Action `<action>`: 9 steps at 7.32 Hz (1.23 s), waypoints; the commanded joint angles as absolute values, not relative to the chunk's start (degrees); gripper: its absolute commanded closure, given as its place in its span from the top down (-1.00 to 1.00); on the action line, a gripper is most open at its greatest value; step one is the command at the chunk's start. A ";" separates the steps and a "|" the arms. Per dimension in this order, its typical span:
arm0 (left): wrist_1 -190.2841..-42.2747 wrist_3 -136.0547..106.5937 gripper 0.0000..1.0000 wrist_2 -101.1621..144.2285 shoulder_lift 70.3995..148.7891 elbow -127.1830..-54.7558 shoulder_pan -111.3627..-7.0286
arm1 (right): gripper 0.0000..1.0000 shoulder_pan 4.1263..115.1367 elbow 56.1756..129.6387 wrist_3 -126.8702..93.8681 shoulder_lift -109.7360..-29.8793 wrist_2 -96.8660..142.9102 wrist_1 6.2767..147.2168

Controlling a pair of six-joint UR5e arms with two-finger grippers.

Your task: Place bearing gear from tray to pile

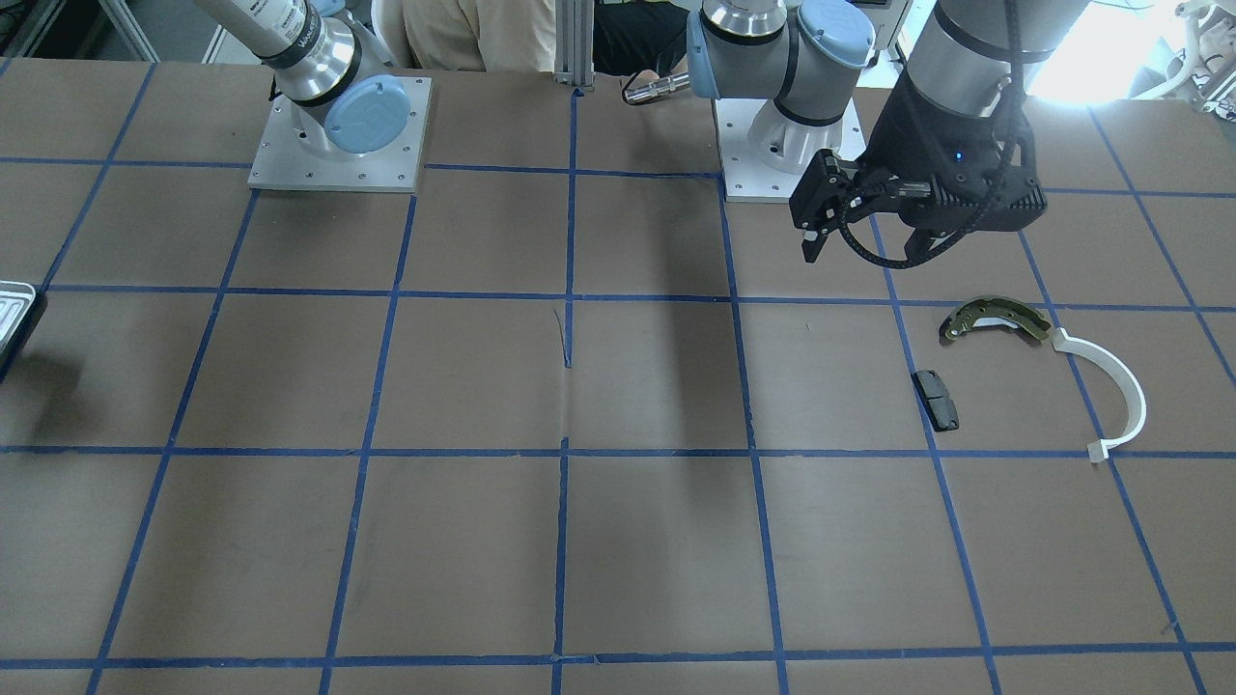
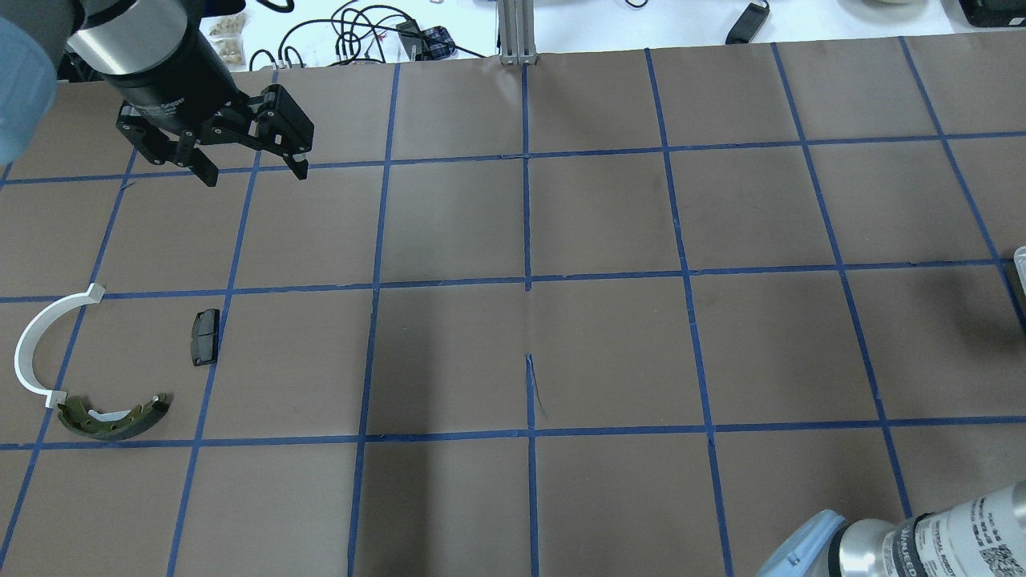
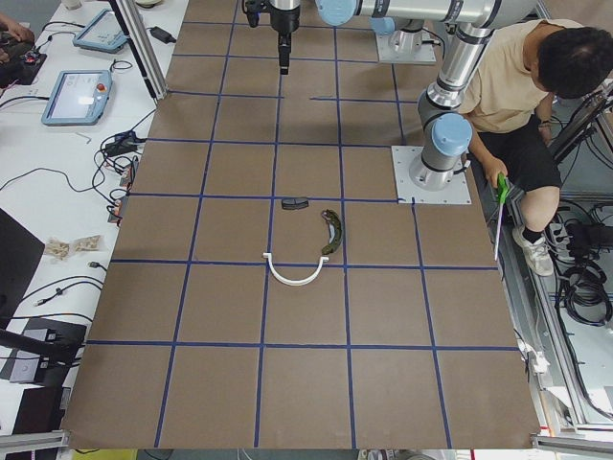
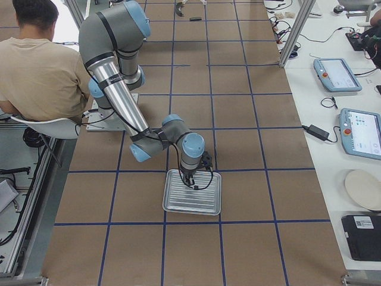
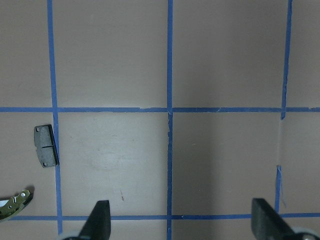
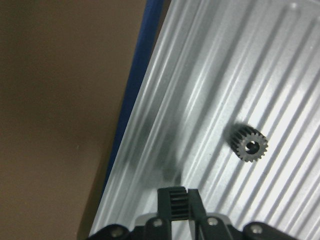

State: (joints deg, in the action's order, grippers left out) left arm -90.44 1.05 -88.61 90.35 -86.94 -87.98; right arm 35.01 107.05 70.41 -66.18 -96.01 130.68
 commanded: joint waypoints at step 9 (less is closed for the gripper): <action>-90.61 1.05 1.00 -88.68 90.26 -87.10 -87.72 | -1.00 75.18 111.88 0.97 -88.06 -93.52 108.46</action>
State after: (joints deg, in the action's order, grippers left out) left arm -90.54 1.05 -88.68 90.27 -87.07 -87.80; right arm 68.45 111.07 12.58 -87.24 -93.74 108.55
